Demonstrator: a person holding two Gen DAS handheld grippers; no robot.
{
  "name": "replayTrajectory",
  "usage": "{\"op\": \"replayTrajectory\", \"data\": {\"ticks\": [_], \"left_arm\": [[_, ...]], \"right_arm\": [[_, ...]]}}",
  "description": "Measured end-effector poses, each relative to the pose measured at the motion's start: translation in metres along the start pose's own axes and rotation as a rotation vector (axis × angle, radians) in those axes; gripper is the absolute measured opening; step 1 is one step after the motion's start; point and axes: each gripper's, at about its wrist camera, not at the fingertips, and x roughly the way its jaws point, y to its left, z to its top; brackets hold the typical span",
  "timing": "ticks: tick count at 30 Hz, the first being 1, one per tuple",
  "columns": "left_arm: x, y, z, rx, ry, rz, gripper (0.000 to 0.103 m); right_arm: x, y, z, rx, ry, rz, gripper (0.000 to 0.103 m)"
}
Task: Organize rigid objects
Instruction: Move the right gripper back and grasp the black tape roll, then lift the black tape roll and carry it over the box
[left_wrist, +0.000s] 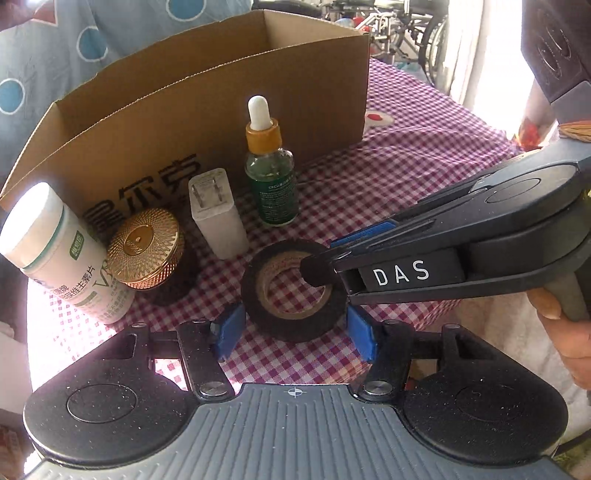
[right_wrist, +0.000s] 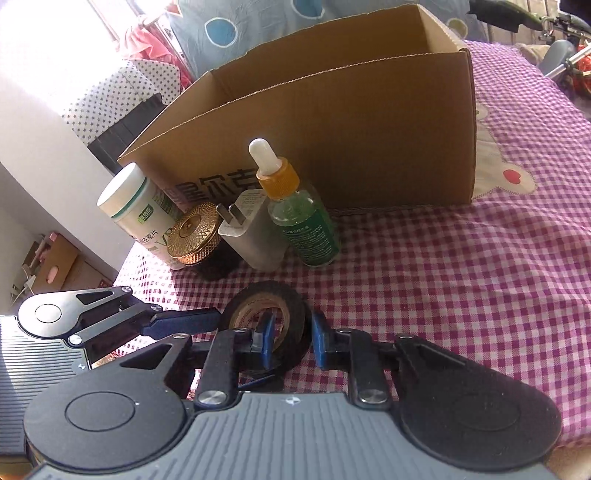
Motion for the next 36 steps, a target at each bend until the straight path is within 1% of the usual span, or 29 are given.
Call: {"op": "replayTrajectory", "data": {"ticks": [3, 10, 15, 20, 25, 31, 36], "left_arm": [[0.002, -0.004, 0.002, 0.014, -0.001, 0.006, 0.062], [0.006, 0.0, 0.009, -0.016, 0.017, -0.006, 0.067], [0.009, 0.0, 0.01, -0.02, 0.007, -0.006, 0.069], [0.011, 0.002, 0.014, -0.042, 0.005, -0.008, 0.067], [0.009, -0.001, 0.013, -0.021, -0.013, 0.009, 0.066], [0.004, -0.002, 0.012, -0.027, -0.024, 0.002, 0.066], [-0.005, -0.007, 0.012, -0.014, -0.05, 0.012, 0.066]], "right_arm": [[-0.004, -0.005, -0.002, 0.01, -0.011, 0.001, 0.023], [-0.003, -0.004, -0.005, -0.02, -0.031, -0.004, 0.023], [-0.003, -0.007, -0.005, -0.004, -0.04, 0.008, 0.023], [-0.005, -0.01, -0.007, -0.003, -0.046, 0.013, 0.023], [-0.01, -0.009, -0.008, 0.009, -0.052, 0.008, 0.023], [-0.012, -0.007, -0.01, 0.024, -0.053, 0.0, 0.023], [-0.022, -0.005, -0.012, 0.029, -0.074, -0.001, 0.023]]}}
